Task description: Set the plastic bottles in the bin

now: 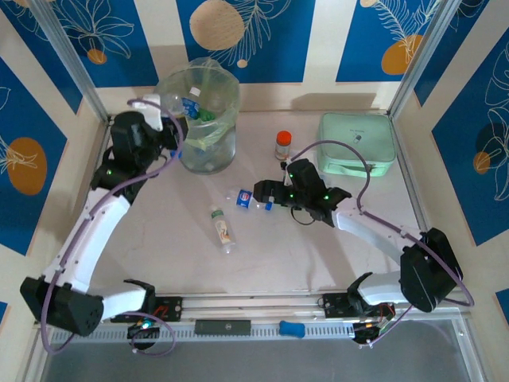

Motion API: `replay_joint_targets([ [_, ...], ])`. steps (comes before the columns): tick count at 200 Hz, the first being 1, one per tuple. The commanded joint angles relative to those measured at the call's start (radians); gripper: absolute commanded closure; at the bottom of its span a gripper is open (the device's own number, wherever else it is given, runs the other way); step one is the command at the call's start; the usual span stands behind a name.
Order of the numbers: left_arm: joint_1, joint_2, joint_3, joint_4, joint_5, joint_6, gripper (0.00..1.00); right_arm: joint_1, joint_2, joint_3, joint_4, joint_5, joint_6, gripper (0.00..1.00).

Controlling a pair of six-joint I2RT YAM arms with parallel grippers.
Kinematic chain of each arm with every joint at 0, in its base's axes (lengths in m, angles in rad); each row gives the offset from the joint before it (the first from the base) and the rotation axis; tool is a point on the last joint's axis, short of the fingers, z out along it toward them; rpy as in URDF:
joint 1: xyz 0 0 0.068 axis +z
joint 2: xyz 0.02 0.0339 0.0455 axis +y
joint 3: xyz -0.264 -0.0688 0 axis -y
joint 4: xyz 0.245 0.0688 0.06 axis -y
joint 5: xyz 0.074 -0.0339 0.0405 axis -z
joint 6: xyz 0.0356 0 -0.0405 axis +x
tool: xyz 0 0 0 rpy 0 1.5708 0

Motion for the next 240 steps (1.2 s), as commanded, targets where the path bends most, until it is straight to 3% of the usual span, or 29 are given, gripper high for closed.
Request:
replay_joint_targets([
  [1, 0.031, 0.083, 0.141, -0.001, 0.041, 0.116, 0.48, -0.004, -0.067, -0.036, -0.003, 0.027, 0.022, 0.01],
  [54, 0.083, 0.362, 0.483, -0.070, 0.130, 0.178, 0.50, -0.006, -0.146, -0.096, 0.009, 0.038, 0.058, 0.01],
  [128, 0.085, 0.693, 0.883, -0.356, 0.046, 0.362, 0.50, -0.015, -0.176, -0.103, -0.001, 0.041, 0.055, 0.01],
  [179, 0.086, 0.753, 0.860, -0.372, -0.038, 0.436, 0.49, -0.016, -0.179, -0.106, -0.005, 0.041, 0.057, 0.01],
  [207, 0.095, 0.765, 0.840, -0.358, -0.021, 0.421, 0.49, -0.018, -0.184, -0.104, -0.014, 0.046, 0.056, 0.01],
  [240, 0.096, 0.775, 0.838, -0.361, -0.014, 0.408, 0.39, -0.018, -0.189, -0.106, -0.017, 0.050, 0.057, 0.01],
])
